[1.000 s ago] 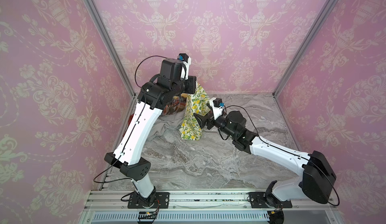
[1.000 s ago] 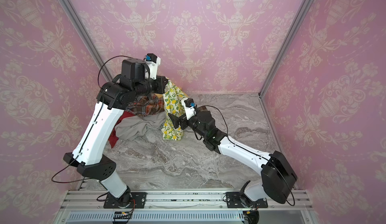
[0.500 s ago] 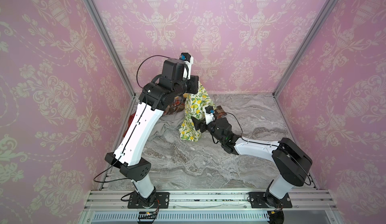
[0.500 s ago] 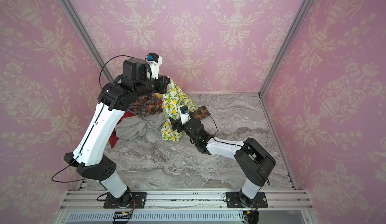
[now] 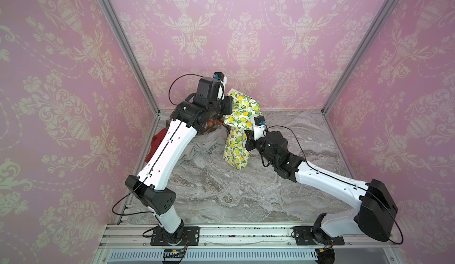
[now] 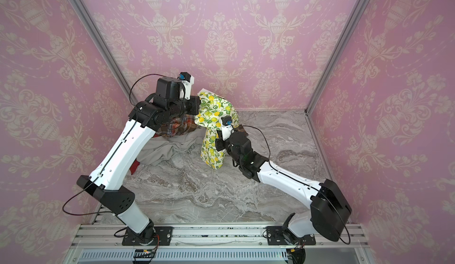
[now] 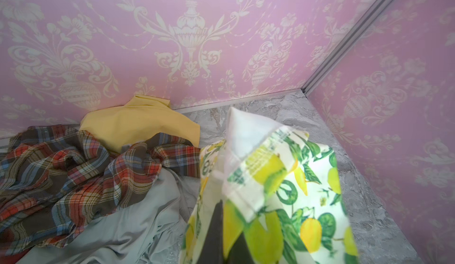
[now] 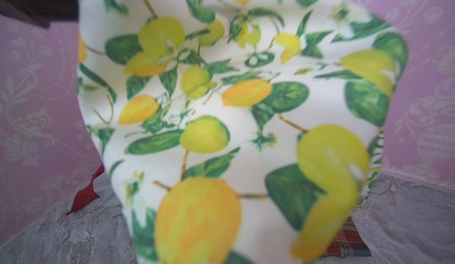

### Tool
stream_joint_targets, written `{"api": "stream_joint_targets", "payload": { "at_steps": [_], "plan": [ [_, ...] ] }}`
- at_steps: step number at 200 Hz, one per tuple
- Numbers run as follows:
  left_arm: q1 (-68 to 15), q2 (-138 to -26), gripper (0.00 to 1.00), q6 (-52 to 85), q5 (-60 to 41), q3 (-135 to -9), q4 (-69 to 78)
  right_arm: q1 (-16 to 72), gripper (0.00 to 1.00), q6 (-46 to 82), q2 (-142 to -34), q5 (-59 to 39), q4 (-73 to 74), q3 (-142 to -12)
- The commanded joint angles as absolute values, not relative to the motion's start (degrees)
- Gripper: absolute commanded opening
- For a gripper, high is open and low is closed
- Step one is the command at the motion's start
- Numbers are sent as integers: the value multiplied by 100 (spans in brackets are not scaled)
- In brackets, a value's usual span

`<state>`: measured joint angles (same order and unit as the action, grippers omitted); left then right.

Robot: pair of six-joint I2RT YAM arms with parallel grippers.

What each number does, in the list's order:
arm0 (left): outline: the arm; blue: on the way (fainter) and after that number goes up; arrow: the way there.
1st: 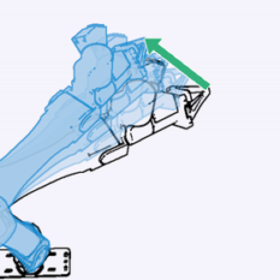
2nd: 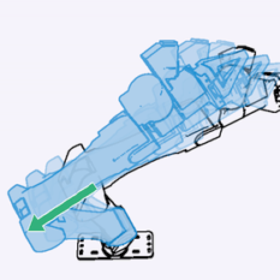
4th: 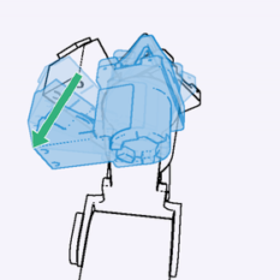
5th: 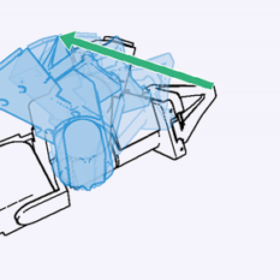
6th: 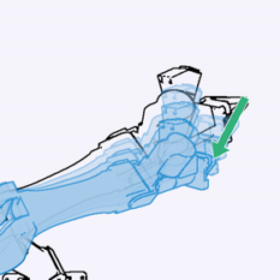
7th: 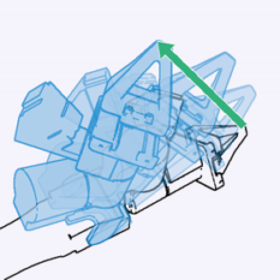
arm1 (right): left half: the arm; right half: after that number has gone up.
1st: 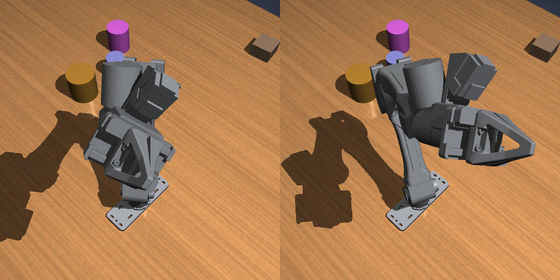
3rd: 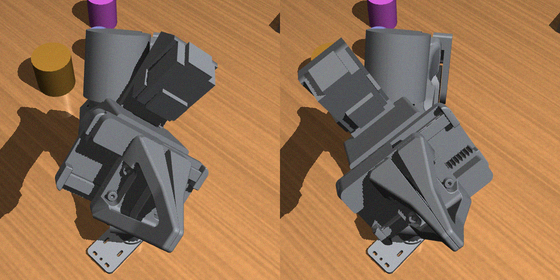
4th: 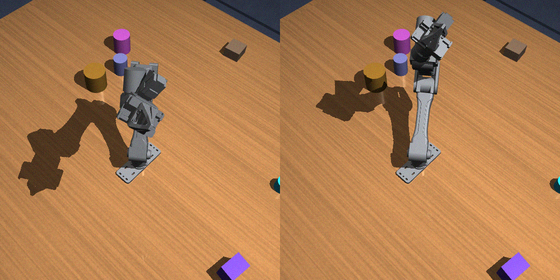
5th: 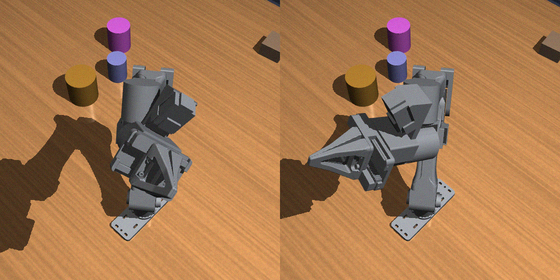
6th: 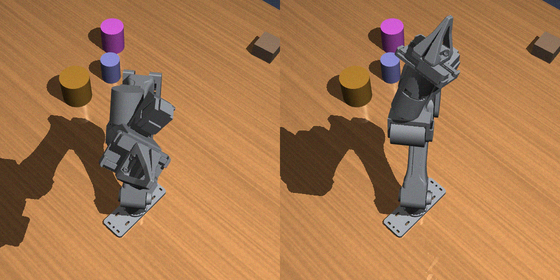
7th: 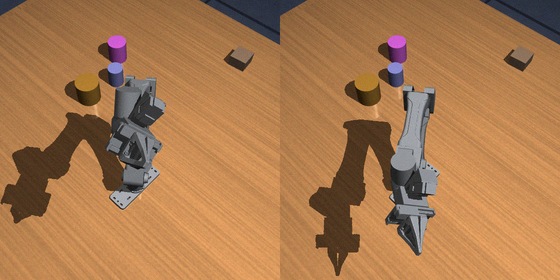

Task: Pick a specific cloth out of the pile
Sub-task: 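Carry the cloth away with the right gripper while the left gripper withdraws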

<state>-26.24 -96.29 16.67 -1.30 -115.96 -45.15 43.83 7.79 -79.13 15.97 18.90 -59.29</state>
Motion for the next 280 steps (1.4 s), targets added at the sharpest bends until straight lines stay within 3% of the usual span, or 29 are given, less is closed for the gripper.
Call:
{"api": "stream_joint_targets", "payload": {
  "at_steps": [1,21,65,92,128,181,240,280],
  "plan": [
    [-2316,-9235,0,1914,-278,-10970,-3977,4169,0,1183,-7474,1732,701,-6393],
    [-2259,-9106,9,1913,-286,-10458,-3798,4031,0,1388,-7159,1746,10,-6579],
    [-2467,-8890,58,2059,-730,-9176,-3208,3489,0,1916,-6601,1843,-1538,-7068],
    [-2716,-8695,74,1986,-863,-8545,-2916,3136,0,1959,-6327,2165,-2399,-7251],
    [-3041,-8557,82,1748,-1012,-8027,-2830,2549,0,2086,-5982,2450,-3068,-7126],
    [-3304,-8313,88,1465,-1150,-7319,-2628,1476,0,2407,-5920,2136,-2929,-6562],
    [-3313,-7994,93,1309,-1038,-6879,-2479,520,0,2490,-6820,1572,-1779,-6672],
    [-3312,-8075,93,1274,-1079,-6813,-2398,143,0,2364,-7398,1500,-1757,-7325]
  ]
}}
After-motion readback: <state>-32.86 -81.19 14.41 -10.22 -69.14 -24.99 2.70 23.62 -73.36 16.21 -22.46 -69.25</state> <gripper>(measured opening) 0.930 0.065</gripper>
